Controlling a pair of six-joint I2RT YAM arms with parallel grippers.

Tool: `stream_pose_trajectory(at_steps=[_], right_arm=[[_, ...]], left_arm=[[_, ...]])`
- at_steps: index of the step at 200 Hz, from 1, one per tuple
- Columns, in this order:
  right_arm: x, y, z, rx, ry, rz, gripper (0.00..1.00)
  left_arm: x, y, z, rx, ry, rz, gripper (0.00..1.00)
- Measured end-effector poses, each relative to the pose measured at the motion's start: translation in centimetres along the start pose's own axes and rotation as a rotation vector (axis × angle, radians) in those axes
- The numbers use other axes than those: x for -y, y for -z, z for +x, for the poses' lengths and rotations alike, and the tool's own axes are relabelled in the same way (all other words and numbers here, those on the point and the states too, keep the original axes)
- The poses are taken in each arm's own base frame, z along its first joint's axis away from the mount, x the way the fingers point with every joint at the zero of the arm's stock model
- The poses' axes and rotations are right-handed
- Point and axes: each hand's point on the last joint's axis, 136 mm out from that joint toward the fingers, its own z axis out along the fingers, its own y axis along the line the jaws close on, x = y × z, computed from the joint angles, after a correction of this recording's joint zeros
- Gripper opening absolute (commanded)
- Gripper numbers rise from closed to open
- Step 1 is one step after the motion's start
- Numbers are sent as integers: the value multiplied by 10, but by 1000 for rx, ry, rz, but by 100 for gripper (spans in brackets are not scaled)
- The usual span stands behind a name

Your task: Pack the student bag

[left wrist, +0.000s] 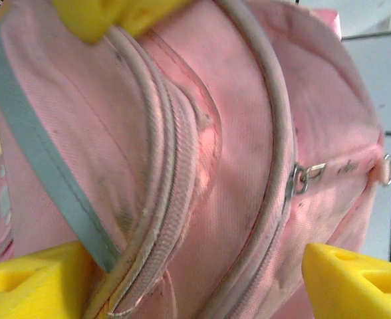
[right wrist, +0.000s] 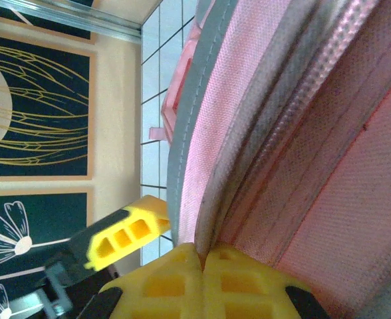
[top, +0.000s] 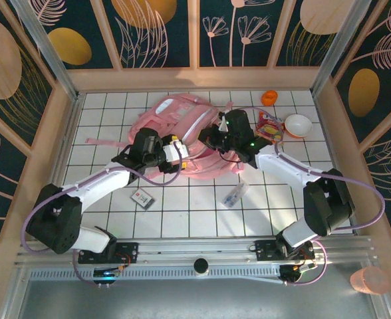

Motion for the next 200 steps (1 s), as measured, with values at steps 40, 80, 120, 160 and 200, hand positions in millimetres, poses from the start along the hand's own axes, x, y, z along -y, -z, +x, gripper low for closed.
stream_pose_trajectory(at_steps=[40,80,120,160,200], right_arm=[[1,-1,2,-15,-4,-1,0],[4,4,-3,-6,-10,6,27],[-16,47,-13,119,107,44,43],[-32,93,12,209,252,126,40],[18,66,65,48,353,289,41]], left_arm=[[-4,-14,8,1,-53,-43,22],[-8,-15,-1,40,-52,-62,0],[4,-15,4,26,25,-7,0],[9,-17,2,26,92,40,0],[5,-19,-5,27,147,87,0]])
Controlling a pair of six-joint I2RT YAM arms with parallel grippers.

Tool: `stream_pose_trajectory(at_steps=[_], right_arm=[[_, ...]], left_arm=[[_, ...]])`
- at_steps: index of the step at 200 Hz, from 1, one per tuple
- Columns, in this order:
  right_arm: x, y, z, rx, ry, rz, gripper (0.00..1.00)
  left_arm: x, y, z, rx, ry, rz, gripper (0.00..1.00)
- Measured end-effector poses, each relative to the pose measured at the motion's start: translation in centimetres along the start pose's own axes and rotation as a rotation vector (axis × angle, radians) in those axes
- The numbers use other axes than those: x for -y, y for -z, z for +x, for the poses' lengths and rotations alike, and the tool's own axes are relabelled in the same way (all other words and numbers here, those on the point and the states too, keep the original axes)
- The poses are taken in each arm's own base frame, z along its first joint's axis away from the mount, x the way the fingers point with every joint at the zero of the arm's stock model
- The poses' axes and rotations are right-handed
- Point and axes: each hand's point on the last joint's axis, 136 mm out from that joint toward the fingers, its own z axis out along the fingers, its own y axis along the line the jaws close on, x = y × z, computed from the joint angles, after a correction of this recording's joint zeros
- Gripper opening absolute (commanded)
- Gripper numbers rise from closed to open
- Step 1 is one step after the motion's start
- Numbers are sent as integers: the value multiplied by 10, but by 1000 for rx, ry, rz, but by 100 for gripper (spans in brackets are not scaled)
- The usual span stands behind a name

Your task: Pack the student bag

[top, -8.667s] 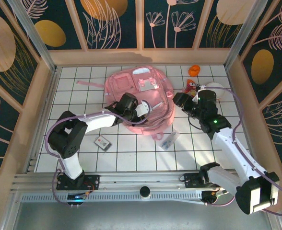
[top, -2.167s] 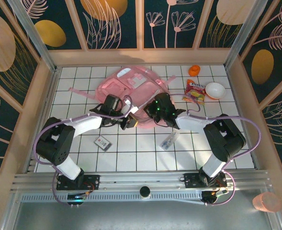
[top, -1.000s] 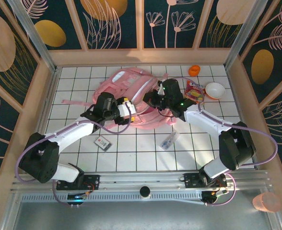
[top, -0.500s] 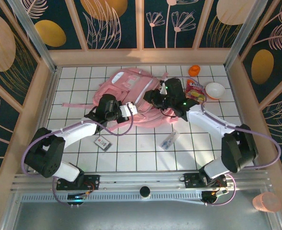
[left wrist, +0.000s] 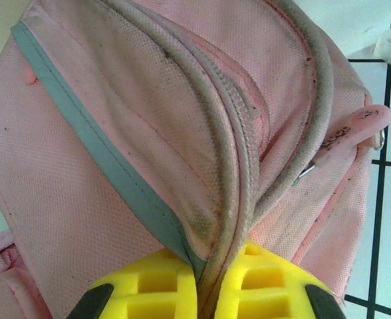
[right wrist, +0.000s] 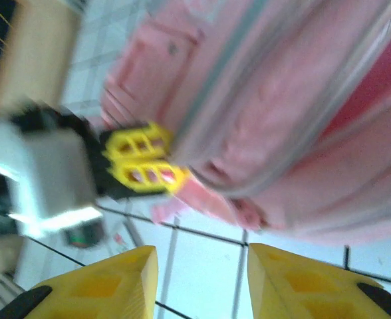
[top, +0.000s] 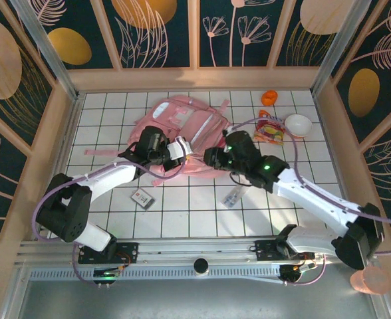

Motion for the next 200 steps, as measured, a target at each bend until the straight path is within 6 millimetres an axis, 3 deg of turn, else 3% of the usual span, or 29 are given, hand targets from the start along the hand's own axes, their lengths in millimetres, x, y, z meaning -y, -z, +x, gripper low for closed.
stream_pose_trajectory(at_steps=[40,111,124,170,200], right_arm=[[28,-40,26,-100,110,146,44],[26,-69,6,-94,287,219,42],[27,-72,6,-101,307,224,38],[30,-74,4,-109,339,231,7],[39,-73,-2,-106,318,247,0]], left_arm=[[0,-1,-2,2,43,39,0],[0,-1,-5,6,63,56,0],[0,-1,-5,4,67,57,0],[-3,0,-2,-1,82,50,0],[-5,0,-3,1,82,43,0]])
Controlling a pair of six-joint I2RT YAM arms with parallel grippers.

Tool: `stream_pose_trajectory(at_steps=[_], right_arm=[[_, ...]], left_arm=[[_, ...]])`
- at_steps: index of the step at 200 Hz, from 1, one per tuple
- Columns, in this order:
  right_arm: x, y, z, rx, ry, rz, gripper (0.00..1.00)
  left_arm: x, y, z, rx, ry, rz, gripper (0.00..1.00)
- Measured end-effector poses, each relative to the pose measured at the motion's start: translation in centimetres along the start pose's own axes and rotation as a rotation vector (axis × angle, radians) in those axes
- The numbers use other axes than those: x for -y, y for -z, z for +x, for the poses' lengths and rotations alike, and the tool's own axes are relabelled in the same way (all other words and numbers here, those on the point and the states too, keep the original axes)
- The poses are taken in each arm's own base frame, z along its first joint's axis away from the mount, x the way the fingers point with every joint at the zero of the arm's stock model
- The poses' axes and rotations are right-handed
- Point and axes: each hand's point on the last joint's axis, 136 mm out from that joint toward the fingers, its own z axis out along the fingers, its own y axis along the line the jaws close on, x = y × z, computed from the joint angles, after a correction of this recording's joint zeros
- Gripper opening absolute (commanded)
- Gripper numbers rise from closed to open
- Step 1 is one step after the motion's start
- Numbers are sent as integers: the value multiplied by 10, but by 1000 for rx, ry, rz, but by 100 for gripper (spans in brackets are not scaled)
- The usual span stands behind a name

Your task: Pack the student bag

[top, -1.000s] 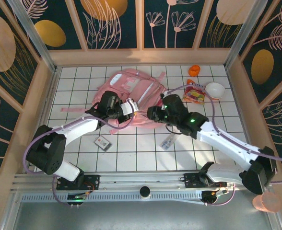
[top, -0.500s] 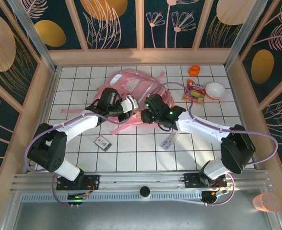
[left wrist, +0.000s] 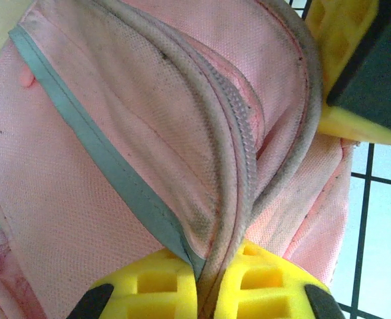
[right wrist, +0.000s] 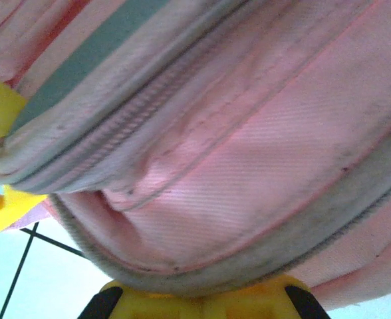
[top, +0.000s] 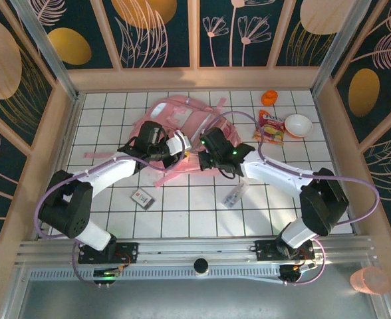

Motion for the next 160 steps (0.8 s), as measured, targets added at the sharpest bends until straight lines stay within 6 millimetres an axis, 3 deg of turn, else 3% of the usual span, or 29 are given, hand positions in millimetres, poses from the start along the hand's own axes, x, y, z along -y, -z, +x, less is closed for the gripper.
stream_pose_trajectory(at_steps=[54,91,134,160], right_arm=[[37,16,-9,25,-76,35,0],[32,26,-16,50,-79,-39,39],[38,27,-29,102,-323,-221,45],[29,27,-38,117,-450,-307,45]], left_arm=[[-2,1,1,0,8,-1,0],[0,3,0,20,38,26,0],[1,5,-1,34,62,34,0],[1,7,-2,39,62,31,1]])
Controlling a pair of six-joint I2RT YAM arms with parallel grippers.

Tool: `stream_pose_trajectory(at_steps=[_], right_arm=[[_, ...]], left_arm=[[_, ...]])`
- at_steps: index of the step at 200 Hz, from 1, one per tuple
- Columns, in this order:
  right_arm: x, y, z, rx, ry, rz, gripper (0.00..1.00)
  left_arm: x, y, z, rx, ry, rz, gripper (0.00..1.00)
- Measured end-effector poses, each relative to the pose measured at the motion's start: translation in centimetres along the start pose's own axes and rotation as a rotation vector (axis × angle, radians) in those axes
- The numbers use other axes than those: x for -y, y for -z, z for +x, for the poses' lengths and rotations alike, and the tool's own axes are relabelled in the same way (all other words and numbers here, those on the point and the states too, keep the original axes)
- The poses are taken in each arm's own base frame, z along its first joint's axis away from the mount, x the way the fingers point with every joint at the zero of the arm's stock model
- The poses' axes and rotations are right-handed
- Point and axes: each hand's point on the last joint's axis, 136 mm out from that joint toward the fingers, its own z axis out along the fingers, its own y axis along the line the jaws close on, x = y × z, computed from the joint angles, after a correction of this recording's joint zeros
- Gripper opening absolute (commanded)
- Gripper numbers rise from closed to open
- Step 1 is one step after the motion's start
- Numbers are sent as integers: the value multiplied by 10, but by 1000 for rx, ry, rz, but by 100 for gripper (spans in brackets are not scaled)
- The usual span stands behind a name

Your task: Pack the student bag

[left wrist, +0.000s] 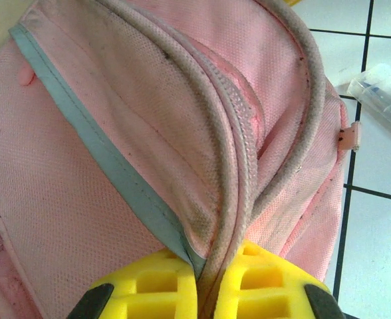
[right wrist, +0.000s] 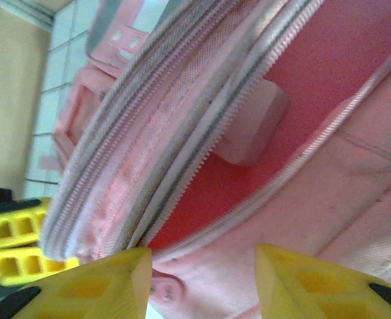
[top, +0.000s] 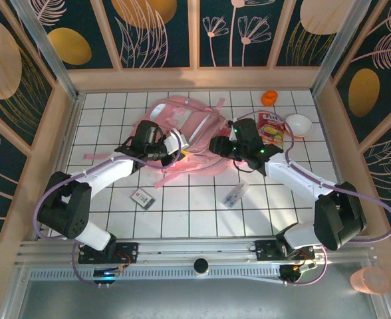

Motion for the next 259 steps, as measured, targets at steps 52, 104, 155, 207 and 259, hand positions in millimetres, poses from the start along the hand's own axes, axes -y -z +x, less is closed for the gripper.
stream_pose_trajectory(at_steps=[52,104,155,207,259], right_arm=[[-11,-19,-7,4,-156,-92,42],[-16,-24,-6,-15,-194,-130,45],[-18,10,0,20,-200,-142,46],[-33,35,-6,69,-243,-215,47],[-32,-8,17,-20,-306,-214,30]], left_arm=[[-1,1,2,6,5,0,6],[-2,6,5,9,45,-30,0],[7,14,9,47,108,-60,0],[12,15,10,60,124,-57,0],[13,15,10,64,127,-51,1]])
